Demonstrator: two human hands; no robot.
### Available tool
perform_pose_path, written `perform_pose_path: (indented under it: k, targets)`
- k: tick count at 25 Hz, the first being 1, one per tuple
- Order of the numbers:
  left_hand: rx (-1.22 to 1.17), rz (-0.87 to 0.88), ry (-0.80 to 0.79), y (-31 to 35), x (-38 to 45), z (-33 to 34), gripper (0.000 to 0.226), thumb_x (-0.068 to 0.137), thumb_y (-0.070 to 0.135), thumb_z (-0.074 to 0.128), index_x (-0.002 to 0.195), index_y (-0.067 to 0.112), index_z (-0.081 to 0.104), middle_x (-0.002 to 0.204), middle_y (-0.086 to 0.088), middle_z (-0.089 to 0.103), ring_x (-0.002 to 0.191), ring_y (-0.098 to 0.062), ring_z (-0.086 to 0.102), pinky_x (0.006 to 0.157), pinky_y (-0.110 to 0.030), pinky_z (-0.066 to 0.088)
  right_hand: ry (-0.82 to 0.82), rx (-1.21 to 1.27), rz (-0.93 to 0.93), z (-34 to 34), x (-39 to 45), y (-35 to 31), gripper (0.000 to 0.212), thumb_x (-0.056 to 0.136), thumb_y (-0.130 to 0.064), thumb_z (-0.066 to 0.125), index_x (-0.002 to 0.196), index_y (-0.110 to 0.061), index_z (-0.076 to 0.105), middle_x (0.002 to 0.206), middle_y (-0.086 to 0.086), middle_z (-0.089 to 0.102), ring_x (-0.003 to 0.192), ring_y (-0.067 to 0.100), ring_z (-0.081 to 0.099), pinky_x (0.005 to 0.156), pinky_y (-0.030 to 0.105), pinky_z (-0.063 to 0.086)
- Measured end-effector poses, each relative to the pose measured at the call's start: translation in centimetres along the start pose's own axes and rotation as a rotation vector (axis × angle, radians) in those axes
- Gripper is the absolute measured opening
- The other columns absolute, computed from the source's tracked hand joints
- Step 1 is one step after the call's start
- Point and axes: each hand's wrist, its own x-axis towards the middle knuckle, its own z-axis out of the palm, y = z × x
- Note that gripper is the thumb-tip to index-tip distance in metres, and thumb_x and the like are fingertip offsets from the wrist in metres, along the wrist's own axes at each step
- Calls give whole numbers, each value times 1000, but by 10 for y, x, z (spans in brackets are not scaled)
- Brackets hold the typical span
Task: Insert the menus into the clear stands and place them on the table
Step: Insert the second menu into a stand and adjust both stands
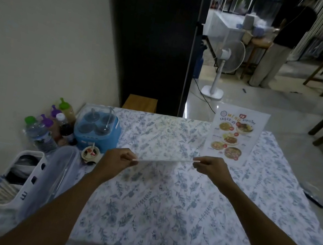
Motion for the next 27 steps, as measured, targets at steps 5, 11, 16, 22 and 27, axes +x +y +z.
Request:
perform_pose_path:
  k: [5, 11, 16, 22, 27]
  targets:
    - [95, 46, 71, 16, 38, -16, 12, 84, 25, 77, 79, 16, 70, 78, 2, 73, 77, -9, 69, 71, -27, 53, 43, -169, -186, -1, 30, -21, 3, 88, -27, 71, 85, -25, 72, 80, -6, 73, 72, 8, 71, 75, 40, 62]
    - [102, -26, 252, 18, 102, -8, 14, 92, 27, 67, 81, 22, 60, 81, 14, 69, 80, 3, 64, 68, -27, 52, 143, -245, -236, 21, 110, -35, 10, 92, -25, 64, 89, -16, 64, 87, 2, 72, 74, 14, 69, 69, 37, 60]
    - [113, -69, 306, 12, 152, -4, 12, 94, 32, 62, 93, 20, 63, 91, 8, 70, 82, -6, 66, 71, -20, 52, 79, -228, -210, 27, 172, -31, 14, 90, -24, 67, 87, -11, 62, 92, 2, 71, 80, 14, 69, 72, 36, 61]
    - [75, -115, 342, -1, 166, 5, 16, 94, 34, 62, 96, 18, 65, 92, 6, 73, 83, -4, 67, 73, -24, 56, -14, -248, -192, 28, 200, -29, 14, 87, -25, 70, 92, -14, 64, 92, -4, 69, 81, 12, 70, 74, 33, 61]
    - [154, -106, 337, 3, 155, 9, 14, 94, 34, 63, 100, 21, 62, 93, 4, 72, 84, -12, 69, 72, -31, 59, 19, -302, -153, 31, 188, -35, 14, 87, -23, 70, 90, -12, 64, 87, -5, 67, 80, 13, 67, 70, 25, 56]
